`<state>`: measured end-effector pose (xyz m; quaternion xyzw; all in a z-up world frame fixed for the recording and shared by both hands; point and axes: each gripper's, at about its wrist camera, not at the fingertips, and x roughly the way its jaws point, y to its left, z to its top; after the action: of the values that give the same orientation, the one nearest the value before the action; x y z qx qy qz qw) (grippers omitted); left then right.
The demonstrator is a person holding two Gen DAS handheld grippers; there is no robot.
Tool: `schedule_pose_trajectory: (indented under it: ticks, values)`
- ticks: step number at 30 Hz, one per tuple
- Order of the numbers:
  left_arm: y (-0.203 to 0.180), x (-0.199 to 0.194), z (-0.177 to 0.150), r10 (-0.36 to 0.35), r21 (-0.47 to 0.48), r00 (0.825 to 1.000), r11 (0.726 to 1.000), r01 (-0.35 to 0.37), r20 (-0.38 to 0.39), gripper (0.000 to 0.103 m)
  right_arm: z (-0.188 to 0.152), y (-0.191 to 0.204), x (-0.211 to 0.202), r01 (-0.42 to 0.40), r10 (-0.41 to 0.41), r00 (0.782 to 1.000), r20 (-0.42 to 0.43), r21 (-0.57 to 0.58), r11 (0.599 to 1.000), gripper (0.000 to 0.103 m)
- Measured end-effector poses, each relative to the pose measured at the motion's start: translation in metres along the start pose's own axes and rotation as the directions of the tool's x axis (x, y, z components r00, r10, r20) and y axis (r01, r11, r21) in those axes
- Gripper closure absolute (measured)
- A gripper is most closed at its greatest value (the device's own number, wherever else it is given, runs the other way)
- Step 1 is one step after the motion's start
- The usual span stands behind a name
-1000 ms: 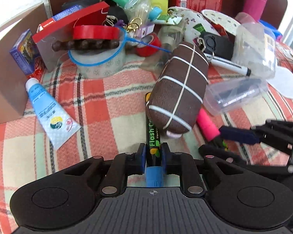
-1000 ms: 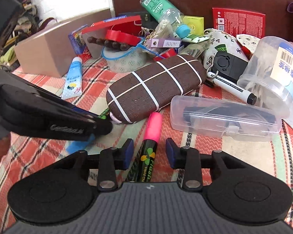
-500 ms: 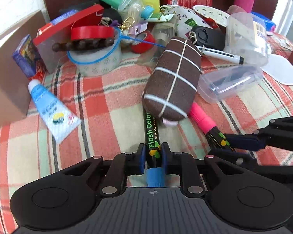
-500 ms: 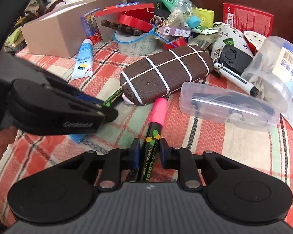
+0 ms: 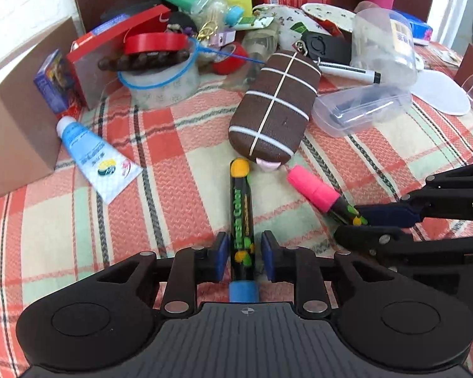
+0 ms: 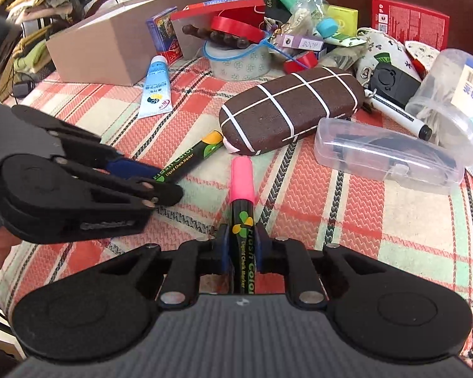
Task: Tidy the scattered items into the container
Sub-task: 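Carry both markers into the cardboard box and open both tools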
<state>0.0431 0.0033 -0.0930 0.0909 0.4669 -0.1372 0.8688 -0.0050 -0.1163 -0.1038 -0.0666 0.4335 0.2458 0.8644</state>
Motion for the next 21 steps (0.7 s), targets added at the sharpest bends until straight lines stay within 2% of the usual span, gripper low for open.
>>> schedule_pose_trajectory:
  ticks: [1,3,6,10,16,21]
  values:
    - [0.0,0.0,0.0,0.0,0.0,1.0,1.0,0.0,0.002,0.086,0.0,-0.001,0.001,-0.001,0.001,1.0,0.0,-0.003,1.0,0.084]
    - [0.001,-0.003,0.0,-0.003,-0.009,1.0,1.0,0.003,0.001,0.092,-0.001,-0.003,0.0,-0.009,0.009,1.0,0.006,0.003,1.0,0.085]
    - [0.007,-0.012,-0.005,-0.038,-0.06,0.999,0.997,0.039,0.012,0.092,-0.003,-0.006,-0.005,-0.039,0.038,0.999,0.022,0.033,0.999,0.085]
    - [0.024,-0.036,-0.011,-0.061,-0.125,0.996,0.99,0.069,0.065,0.092,-0.001,-0.008,-0.021,-0.147,0.138,0.986,0.091,0.091,0.985,0.085]
    - [0.057,-0.081,-0.006,-0.008,-0.19,0.982,0.981,0.044,0.189,0.092,0.034,0.004,-0.036,-0.281,0.263,0.948,0.178,0.08,0.956,0.085]
    - [0.094,-0.112,0.009,0.059,-0.222,0.963,0.975,0.001,0.264,0.092,0.09,0.037,-0.036,-0.323,0.32,0.922,0.218,-0.023,0.946,0.085]
